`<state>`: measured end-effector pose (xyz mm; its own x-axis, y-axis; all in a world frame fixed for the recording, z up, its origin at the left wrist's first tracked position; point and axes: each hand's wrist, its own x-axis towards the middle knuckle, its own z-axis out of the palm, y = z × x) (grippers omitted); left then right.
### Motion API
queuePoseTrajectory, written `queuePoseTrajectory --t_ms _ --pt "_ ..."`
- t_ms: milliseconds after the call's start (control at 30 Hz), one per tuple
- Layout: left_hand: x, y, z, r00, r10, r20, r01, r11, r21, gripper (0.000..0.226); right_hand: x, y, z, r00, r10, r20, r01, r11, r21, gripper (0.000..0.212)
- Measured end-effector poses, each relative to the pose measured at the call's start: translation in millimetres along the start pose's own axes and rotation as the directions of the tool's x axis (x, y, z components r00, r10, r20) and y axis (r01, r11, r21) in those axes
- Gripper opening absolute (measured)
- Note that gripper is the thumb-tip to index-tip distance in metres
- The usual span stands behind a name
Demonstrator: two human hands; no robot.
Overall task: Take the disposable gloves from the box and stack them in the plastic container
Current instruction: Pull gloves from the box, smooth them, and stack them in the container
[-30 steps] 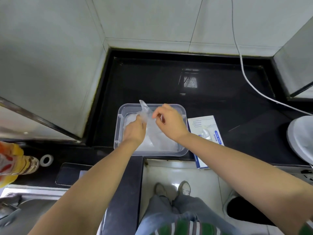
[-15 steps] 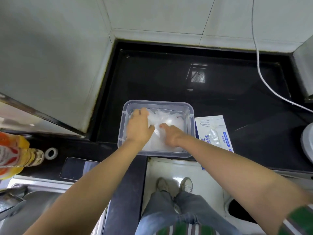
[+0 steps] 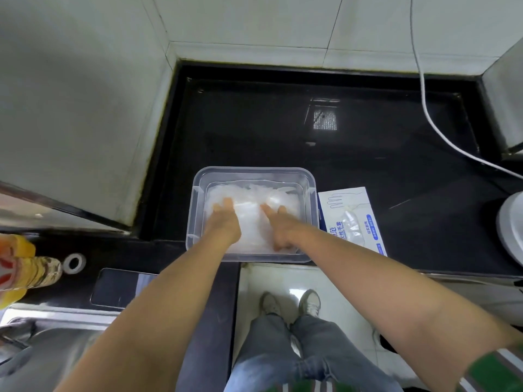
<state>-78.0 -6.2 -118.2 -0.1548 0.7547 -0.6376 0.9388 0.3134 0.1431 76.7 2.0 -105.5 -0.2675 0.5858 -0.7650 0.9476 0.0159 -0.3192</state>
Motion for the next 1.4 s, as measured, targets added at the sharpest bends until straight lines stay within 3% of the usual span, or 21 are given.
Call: queuePoseTrajectory --t_ms 100,167,233,267,333,433,533,600,667,767,833,933,1033,1133,1200,1267,1400 --pt "-1.5 4.4 -1.5 0.999 -0.002 -0.036 0.006 0.995 0.102 0.076 1.0 -0.6 0.4 1.000 0.021 -0.016 -0.021 1.000 -0.001 0.124" --pt "-7.4 15.6 -8.9 0.984 0.095 -0.150 -0.067 0.981 0.180 0.044 2.2 -2.1 1.2 0.999 0.037 -0.006 -0.038 0.999 -0.022 0.124" --pt "-11.7 25.6 -12.5 0.956 0.208 -0.207 -0.182 0.974 0.137 0.024 3.0 -3.5 2.1 0.999 0.052 -0.003 -0.052 0.997 -0.053 0.120" --pt "-10.6 27.0 -10.7 0.954 0.236 -0.186 -0.229 0.972 0.058 0.026 3.8 -3.5 3.1 0.998 0.056 -0.011 -0.056 0.995 -0.077 0.119" --pt "-4.4 20.8 -2.5 0.978 0.201 -0.057 -0.204 0.977 -0.058 0.054 5.5 -2.3 5.1 0.998 0.049 -0.029 -0.052 0.993 -0.104 0.117" --pt "-1.0 6.0 2.9 0.998 0.057 0.039 -0.059 0.998 0.038 0.096 7.6 0.0 7.0 0.999 0.030 -0.038 -0.032 0.997 -0.065 0.121" --pt "-4.2 7.5 -3.5 0.994 -0.018 0.103 0.016 1.000 0.024 0.111 4.9 -1.9 4.7 0.999 0.034 -0.022 -0.035 0.997 -0.072 0.125" --pt "-8.2 10.4 -8.7 0.994 -0.021 0.110 0.016 0.999 0.043 0.104 -1.2 -5.0 -1.4 0.998 0.047 0.034 -0.044 0.996 -0.075 0.124" --pt "-15.3 11.1 -15.7 0.999 0.028 0.022 -0.029 0.997 0.075 0.071 -9.3 -7.7 -13.4 0.996 0.045 0.073 -0.038 0.995 -0.089 0.114" --pt "-31.6 17.8 -30.8 0.974 0.075 -0.213 -0.054 0.993 0.103 0.023 -23.1 -14.3 -38.1 0.998 -0.042 -0.042 0.042 0.999 0.009 0.069" --pt "-41.5 31.0 -40.0 0.944 0.100 -0.314 -0.067 0.991 0.114 0.018 -33.4 -14.1 -56.1 0.960 -0.107 -0.259 0.149 0.977 0.149 0.039" --pt "-56.6 56.7 -51.0 0.905 0.161 -0.394 -0.127 0.986 0.111 0.020 -50.8 6.0 -80.7 0.814 -0.105 -0.572 0.275 0.936 0.220 0.017" --pt "-74.5 85.5 -59.0 0.839 0.232 -0.492 -0.246 0.969 0.039 0.022 -64.7 50.5 -87.5 0.764 0.021 -0.645 0.214 0.935 0.283 0.015" --pt "-91.1 119.2 -55.3 0.767 0.291 -0.572 -0.413 0.906 -0.093 0.015 -77.2 96.4 -74.4 0.813 0.118 -0.569 0.063 0.956 0.288 0.012" --pt "-97.2 140.7 -44.7 0.763 0.380 -0.522 -0.516 0.846 -0.139 0.013 -81.4 117.5 -57.2 0.865 0.150 -0.479 -0.055 0.977 0.207 0.012" --pt "-99.4 161.1 -26.9 0.790 0.486 -0.372 -0.565 0.814 -0.136 0.017 -85.5 129.7 -38.7 0.887 0.168 -0.430 -0.130 0.985 0.117 0.012" --pt "-95.9 186.3 23.6 0.877 0.477 -0.050 -0.479 0.865 -0.151 0.042 -82.1 136.3 -10.3 0.862 0.177 -0.475 -0.154 0.984 0.087 0.022"
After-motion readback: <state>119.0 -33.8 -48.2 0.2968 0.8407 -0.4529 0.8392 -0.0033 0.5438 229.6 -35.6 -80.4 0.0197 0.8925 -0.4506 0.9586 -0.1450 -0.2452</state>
